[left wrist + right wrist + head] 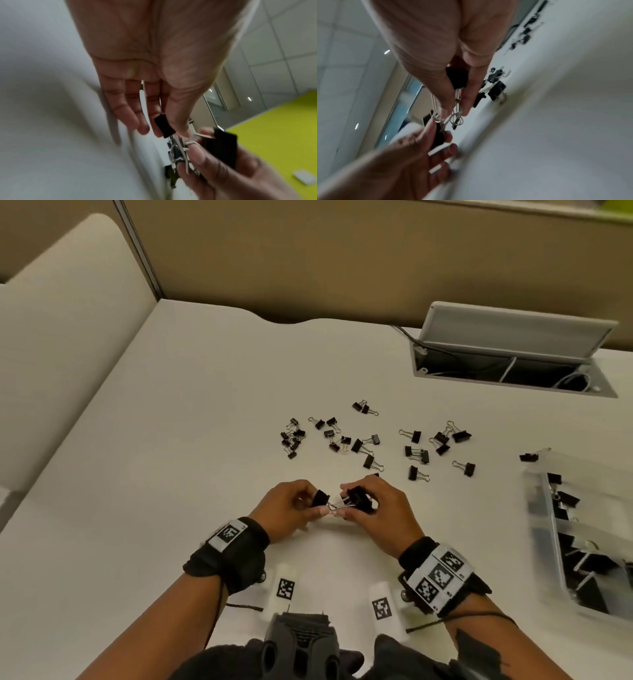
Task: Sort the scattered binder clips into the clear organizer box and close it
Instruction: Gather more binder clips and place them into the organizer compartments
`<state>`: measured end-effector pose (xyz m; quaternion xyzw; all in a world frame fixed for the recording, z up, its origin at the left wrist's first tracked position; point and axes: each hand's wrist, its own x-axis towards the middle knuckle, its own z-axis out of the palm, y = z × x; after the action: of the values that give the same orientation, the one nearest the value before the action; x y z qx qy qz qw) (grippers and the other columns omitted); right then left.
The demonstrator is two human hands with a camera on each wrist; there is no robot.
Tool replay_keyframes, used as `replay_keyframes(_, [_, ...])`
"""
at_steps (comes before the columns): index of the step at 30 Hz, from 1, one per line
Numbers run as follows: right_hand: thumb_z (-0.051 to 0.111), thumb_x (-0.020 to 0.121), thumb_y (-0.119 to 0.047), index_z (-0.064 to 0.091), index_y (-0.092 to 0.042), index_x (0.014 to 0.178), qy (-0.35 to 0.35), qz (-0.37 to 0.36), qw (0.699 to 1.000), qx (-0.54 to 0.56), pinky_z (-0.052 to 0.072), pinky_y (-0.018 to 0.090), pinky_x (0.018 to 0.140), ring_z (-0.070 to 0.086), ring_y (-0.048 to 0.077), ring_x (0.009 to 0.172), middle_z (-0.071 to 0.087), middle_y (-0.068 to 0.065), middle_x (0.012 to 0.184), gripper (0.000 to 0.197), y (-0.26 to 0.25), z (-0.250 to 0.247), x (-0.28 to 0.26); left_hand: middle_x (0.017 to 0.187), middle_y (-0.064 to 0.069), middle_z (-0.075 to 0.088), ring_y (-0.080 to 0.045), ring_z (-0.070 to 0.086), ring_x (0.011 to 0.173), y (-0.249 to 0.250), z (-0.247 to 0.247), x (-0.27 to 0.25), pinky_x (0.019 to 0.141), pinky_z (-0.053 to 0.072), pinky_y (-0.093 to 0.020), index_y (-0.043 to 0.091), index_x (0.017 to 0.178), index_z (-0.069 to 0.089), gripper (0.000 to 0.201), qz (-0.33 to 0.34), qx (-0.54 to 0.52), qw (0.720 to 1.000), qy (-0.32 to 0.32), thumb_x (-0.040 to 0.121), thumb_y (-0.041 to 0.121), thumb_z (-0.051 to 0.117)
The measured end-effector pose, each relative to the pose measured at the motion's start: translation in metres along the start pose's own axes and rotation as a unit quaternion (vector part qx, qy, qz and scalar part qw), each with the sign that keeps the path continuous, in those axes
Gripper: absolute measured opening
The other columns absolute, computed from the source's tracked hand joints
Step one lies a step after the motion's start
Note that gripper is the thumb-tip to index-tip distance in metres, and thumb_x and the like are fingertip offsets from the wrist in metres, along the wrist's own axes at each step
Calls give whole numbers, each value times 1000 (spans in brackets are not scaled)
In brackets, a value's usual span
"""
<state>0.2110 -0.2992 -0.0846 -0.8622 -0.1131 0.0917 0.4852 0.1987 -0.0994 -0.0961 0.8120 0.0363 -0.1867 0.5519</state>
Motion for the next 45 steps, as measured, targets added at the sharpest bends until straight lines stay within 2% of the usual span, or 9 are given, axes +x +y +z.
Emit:
replay_keyframes(4, [68,81,4,65,-5,95,69,134,951,272,59,30,69,73,20,85,72,11,102,17,5,-19,-18,77,-6,70,-18,65,70,1,3,-5,68,55,-38,13,84,59,7,-47,-151,987,0,89,14,64])
replay_keyframes(10, [49,83,15,61,-7,97,107,250,813,515,56,26,59,70,27,88,70,13,92,29,31,-55,-41,74,-13,59,-27,62,77,8,-1,-7,73,56,-37,8,81,57,9,-95,-399,912,4,86,6,51])
replay_keyframes(13, [63,64,-3,63,-8,82,112,285,772,557,48,26,48,65,26,72,63,15,88,19,38,-68,-52,62,-9,44,-24,51,62,20,4,-8,63,55,-34,6,65,48,16,-108,-463,879,26,76,16,43])
replay_keyframes(15, [75,56,-24,60,-10,69,116,302,777,539,39,23,42,59,22,62,60,11,79,24,40,-74,-57,56,-6,39,-20,45,55,29,16,-5,54,48,-28,8,55,44,33,-122,-393,910,50,86,21,41])
replay_keyframes(19, [70,80,-42,45,-15,58,129,352,827,419,22,17,35,48,15,50,55,3,64,42,42,-83,-66,59,0,46,-15,43,54,35,46,7,51,37,-23,8,67,54,22,-95,-82,991,51,84,16,64])
replay_keyframes(23, [67,82,-43,51,-12,63,111,337,867,351,21,17,33,45,16,47,52,4,60,40,40,-89,-79,82,7,53,-11,52,76,38,76,14,60,36,-20,20,110,50,61,-63,161,985,-16,65,48,81])
replay_keyframes(26, [65,84,-44,53,-12,65,107,333,874,337,21,18,35,47,15,47,53,4,61,39,41,-97,-89,106,-1,59,-16,54,90,41,90,17,74,42,-25,19,116,45,67,-58,250,966,-4,66,48,80])
replay_keyframes(38, [62,86,-38,61,-11,78,127,273,885,354,32,22,44,57,15,58,60,3,71,29,44,-166,-132,67,-1,51,-18,46,62,110,103,23,56,36,-27,15,86,67,65,28,64,997,12,55,72,73])
replay_keyframes(45, [59,88,-17,61,-5,89,194,243,875,372,44,21,46,66,18,68,67,9,83,12,60,-246,-177,55,9,57,-10,29,50,181,186,19,38,23,-17,7,86,58,52,-34,-209,966,-146,56,46,75])
